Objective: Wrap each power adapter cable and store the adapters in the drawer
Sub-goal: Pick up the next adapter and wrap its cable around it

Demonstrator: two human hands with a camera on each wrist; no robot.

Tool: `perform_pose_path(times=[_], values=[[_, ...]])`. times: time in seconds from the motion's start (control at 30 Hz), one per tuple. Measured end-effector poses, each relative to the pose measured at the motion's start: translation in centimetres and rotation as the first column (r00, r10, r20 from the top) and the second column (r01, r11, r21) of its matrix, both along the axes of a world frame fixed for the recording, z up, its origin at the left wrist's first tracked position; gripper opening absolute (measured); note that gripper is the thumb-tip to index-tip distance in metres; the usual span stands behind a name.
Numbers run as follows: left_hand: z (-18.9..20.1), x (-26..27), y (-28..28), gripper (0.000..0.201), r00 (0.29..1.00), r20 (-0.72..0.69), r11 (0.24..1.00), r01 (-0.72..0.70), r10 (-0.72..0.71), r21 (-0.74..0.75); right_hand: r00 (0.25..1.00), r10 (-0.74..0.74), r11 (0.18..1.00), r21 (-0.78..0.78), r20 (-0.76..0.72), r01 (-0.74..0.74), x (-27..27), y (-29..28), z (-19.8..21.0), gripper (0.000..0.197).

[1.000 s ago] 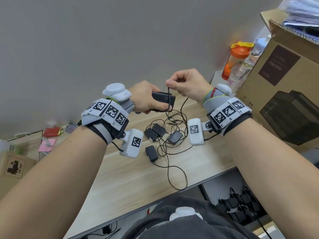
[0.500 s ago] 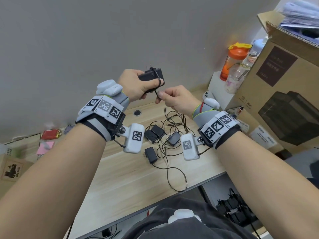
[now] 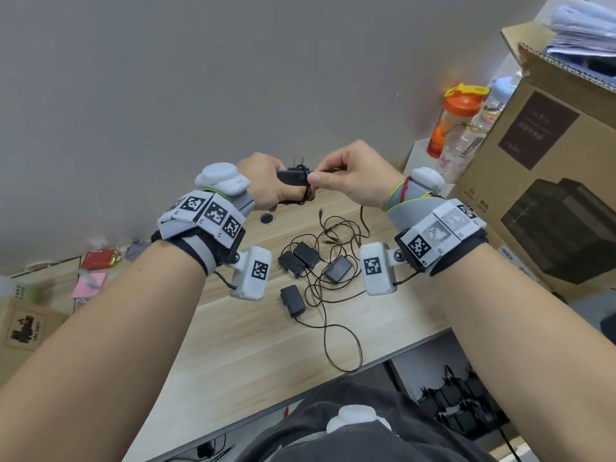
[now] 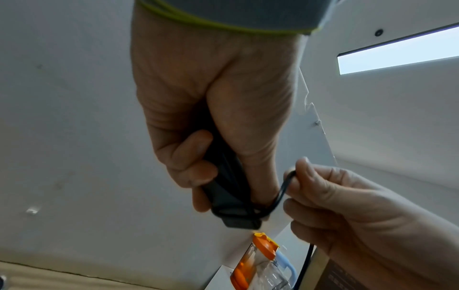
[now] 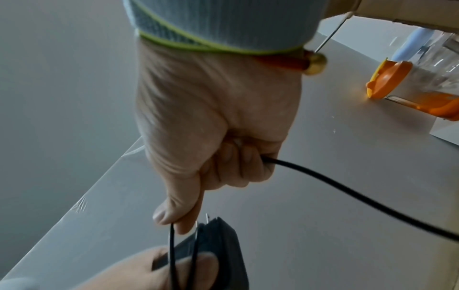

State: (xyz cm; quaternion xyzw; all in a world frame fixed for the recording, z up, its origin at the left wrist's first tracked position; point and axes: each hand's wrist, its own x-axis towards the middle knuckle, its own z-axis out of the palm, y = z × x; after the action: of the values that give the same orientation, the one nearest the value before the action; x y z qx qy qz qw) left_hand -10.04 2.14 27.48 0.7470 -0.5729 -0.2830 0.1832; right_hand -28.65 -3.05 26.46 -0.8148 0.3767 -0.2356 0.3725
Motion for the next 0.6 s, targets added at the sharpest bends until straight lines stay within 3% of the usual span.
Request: perform_pose_path(times=[0.13, 0.33, 0.6], values=[[0.3, -0.8, 0.8, 0.042, 0.992, -0.056, 0.993, 0.112, -0.11, 0.033, 0.993, -0.067, 0.998, -0.004, 0.1, 0.067, -0.4, -1.5, 0.3, 0.018], [0.1, -2.2, 0.7, 0.057, 0.969, -0.142, 0.979, 0.206, -0.204, -0.003, 0.969, -0.136, 0.989, 0.08, 0.207, 0.122, -1.0, -3.2, -0.4, 0.019], [0.7, -2.6, 0.4, 0.045, 0.945, -0.296, 0.986, 0.108, -0.142, -0.126, 0.976, -0.135, 0.987, 0.114, 0.169, 0.117, -0.5, -1.9, -2.7, 0.027]])
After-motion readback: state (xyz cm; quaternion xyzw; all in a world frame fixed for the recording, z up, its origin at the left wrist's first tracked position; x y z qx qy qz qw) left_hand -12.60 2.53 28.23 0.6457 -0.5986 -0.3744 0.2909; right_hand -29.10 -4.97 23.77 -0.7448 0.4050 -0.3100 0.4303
